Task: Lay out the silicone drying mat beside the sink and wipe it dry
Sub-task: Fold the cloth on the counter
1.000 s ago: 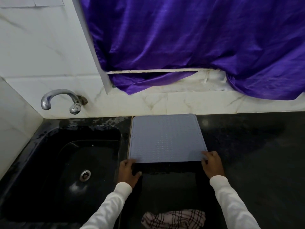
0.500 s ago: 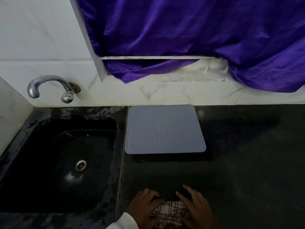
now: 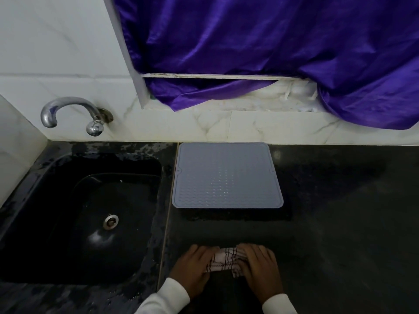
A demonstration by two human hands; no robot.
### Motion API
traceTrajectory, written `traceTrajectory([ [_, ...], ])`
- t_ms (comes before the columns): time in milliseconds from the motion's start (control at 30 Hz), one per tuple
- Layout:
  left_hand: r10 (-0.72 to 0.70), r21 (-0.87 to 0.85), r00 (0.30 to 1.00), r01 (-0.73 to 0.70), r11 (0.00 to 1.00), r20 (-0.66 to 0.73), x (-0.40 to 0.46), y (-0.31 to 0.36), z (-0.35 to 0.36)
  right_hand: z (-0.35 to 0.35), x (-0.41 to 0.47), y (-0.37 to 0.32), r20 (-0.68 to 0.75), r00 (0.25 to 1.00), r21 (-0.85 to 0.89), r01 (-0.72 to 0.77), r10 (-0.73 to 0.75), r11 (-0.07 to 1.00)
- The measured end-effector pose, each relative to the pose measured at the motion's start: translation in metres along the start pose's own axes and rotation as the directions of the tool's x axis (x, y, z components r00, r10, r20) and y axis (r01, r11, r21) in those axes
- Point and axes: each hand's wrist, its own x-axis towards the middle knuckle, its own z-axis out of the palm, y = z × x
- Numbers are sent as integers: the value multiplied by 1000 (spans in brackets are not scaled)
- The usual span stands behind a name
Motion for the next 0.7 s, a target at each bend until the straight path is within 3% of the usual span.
traceTrajectory([
  [133, -25, 105, 998, 30, 994, -54, 16, -5, -10, -6, 17, 3, -2, 1000, 7, 0, 0, 1000],
  [333, -80, 243, 997, 82, 967, -15, 11, -7, 0, 6, 16, 8, 103, 995, -66, 24, -17, 998],
  [467, -75, 228, 986, 107, 968, -146, 11, -12, 7, 13, 19, 4, 63, 998, -53, 10, -6, 999],
  [700, -151, 158, 923, 218, 963, -354, -9, -15, 1, 19, 55, -6, -12, 973, 16, 231, -231, 973],
])
